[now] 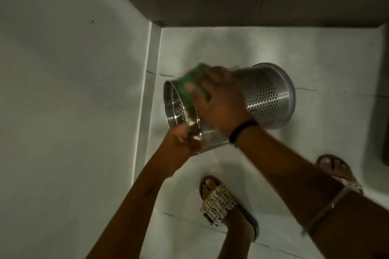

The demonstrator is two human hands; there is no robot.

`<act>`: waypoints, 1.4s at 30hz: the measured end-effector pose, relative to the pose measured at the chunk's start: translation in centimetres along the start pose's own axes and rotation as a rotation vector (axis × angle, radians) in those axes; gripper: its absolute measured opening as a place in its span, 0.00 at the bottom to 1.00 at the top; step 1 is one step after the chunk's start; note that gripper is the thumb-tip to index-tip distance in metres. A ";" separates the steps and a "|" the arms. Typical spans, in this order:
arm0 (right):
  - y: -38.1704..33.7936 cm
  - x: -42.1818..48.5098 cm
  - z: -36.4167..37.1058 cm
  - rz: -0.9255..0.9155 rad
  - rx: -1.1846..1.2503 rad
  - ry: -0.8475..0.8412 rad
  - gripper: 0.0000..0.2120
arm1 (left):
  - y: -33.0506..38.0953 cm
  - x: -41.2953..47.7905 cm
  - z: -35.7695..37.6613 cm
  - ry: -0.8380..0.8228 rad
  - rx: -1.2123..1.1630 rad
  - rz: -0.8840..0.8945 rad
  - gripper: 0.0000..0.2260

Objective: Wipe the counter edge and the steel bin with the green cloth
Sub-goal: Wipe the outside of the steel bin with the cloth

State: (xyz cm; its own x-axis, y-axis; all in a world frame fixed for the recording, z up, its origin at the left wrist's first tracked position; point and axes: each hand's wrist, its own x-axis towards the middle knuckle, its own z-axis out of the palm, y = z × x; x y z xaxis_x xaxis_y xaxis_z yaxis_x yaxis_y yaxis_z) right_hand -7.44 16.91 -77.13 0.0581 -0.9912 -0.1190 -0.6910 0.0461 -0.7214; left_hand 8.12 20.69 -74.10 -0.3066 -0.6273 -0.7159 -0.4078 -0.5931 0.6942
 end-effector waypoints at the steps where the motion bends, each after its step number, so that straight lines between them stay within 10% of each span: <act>1: -0.7 -1.2 0.4 -0.134 0.006 -0.073 0.21 | -0.2 -0.4 0.2 0.000 0.004 0.001 0.16; 4: 3.7 -5.5 0.5 -0.215 -0.080 -0.065 0.25 | -1.2 -1.0 0.1 -0.070 -0.134 0.005 0.16; 9: 9.7 -5.4 -2.5 0.495 -0.069 0.161 0.22 | -1.4 -0.6 0.4 -0.016 -0.408 0.000 0.19; 17: 0.0 -2.1 -0.6 -0.238 0.053 -0.025 0.24 | 0.8 0.5 1.4 0.020 -0.323 0.165 0.16; 24: 11.5 -0.8 -4.6 0.548 0.115 0.080 0.23 | -0.1 0.5 -0.6 -0.107 -0.015 0.067 0.14; 31: 0.2 -4.6 0.8 -0.113 0.071 -0.086 0.24 | 1.0 -1.3 -1.1 -0.050 -0.033 -0.084 0.14; 38: 8.0 -8.1 -0.3 0.644 -0.078 0.042 0.32 | -1.2 -3.4 -0.6 -0.041 -0.120 -0.198 0.18; 42: 0.9 -5.6 2.2 0.179 0.049 0.012 0.23 | -0.4 -2.0 0.2 -0.101 -0.242 -0.247 0.19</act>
State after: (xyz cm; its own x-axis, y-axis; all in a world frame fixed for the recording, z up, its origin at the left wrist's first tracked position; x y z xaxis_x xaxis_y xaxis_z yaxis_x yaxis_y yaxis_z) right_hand -6.80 22.75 -78.68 -0.0713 -0.9680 -0.2404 -0.6537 0.2274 -0.7218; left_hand 8.76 22.24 -72.98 -0.3127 -0.4043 -0.8595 -0.2682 -0.8305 0.4882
